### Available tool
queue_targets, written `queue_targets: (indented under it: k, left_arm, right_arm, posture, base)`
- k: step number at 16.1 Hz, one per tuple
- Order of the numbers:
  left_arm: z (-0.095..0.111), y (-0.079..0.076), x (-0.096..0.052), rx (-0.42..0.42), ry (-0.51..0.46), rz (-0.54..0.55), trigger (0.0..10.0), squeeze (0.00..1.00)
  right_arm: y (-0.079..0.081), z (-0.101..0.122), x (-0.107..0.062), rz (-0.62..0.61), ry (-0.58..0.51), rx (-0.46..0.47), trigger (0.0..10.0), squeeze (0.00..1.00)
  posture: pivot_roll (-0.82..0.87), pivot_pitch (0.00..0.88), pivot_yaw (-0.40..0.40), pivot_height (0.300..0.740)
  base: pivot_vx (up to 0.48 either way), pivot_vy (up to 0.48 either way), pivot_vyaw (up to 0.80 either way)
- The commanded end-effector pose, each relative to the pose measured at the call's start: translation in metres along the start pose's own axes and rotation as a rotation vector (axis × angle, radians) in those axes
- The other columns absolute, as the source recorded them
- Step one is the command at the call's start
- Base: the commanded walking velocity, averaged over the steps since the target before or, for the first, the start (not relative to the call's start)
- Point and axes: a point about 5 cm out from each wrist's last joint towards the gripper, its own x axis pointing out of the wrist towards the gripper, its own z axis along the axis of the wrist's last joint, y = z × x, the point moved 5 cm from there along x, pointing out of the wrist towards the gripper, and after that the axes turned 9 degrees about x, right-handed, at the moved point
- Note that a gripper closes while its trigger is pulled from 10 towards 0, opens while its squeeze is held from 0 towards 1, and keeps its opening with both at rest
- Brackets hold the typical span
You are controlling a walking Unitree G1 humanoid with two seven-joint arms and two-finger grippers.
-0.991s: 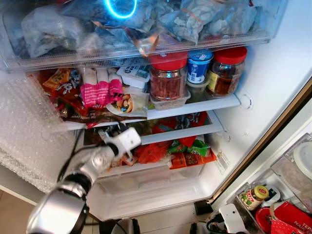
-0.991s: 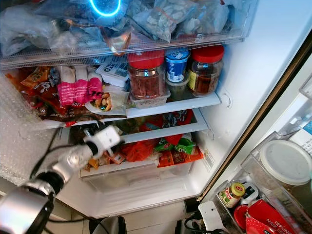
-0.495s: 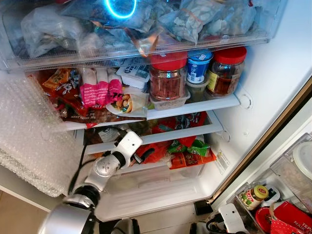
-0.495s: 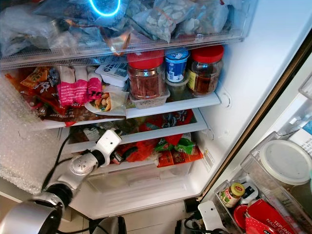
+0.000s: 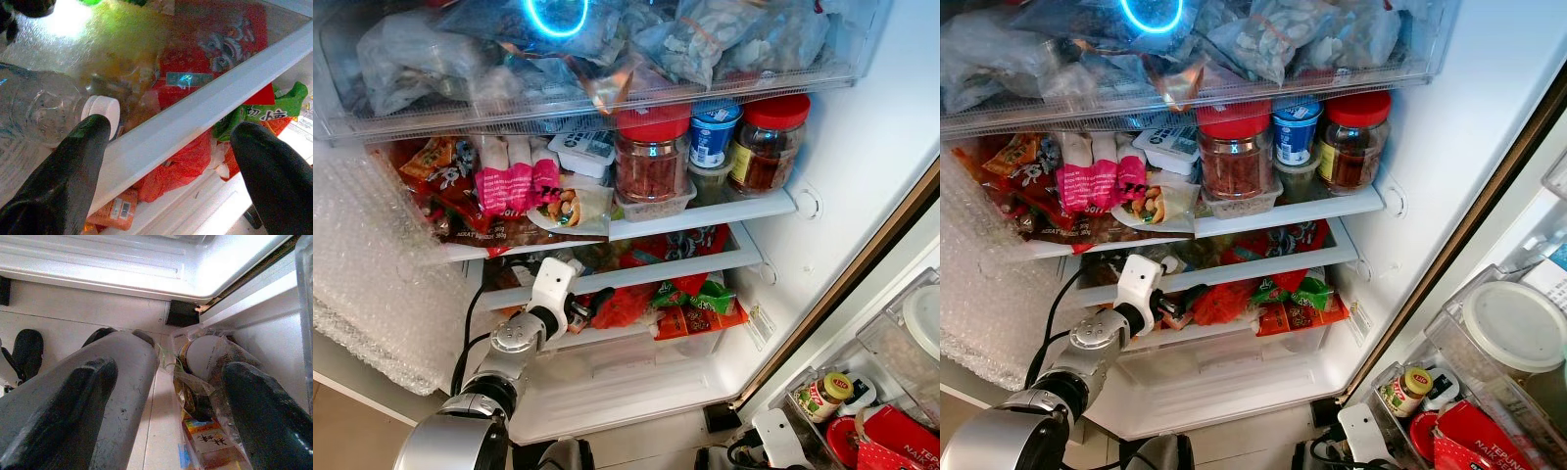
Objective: Restocking fridge
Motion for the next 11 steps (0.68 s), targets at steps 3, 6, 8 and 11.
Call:
queue_targets:
  k: [3,6,8,11]
  left_arm:
    - [-0.015,-0.001,-0.004,-0.03,0.07,-0.018,10.0,0.0]
    - [-0.012,0.004,-0.003,-0.016,0.075,-0.004,10.0,0.0]
    - [-0.01,0.018,-0.004,-0.012,0.079,0.048,10.0,0.0]
    - [-0.004,0.037,-0.007,0.005,0.075,0.105,10.0,0.0]
  right_arm:
    - [-0.006,-0.045,-0.008,-0.021,0.155,-0.007,10.0,0.0]
    - [-0.006,-0.046,-0.009,-0.023,0.155,-0.007,10.0,0.0]
    - [-0.006,-0.046,-0.009,-0.024,0.156,-0.006,10.0,0.0]
    - [-0.007,-0.047,-0.009,-0.024,0.158,-0.008,10.0,0.0]
  posture:
    - [-0.1,0.077,0.005,0.641]
    - [-0.11,0.079,0.006,0.641]
    - [-0.11,0.079,0.006,0.641]
    - [-0.11,0.079,0.005,0.641]
  base:
    - [0.0,0.0,0.0]
    - [0.0,0.0,0.0]
    - [0.0,0.0,0.0]
    - [0.0,0.0,0.0]
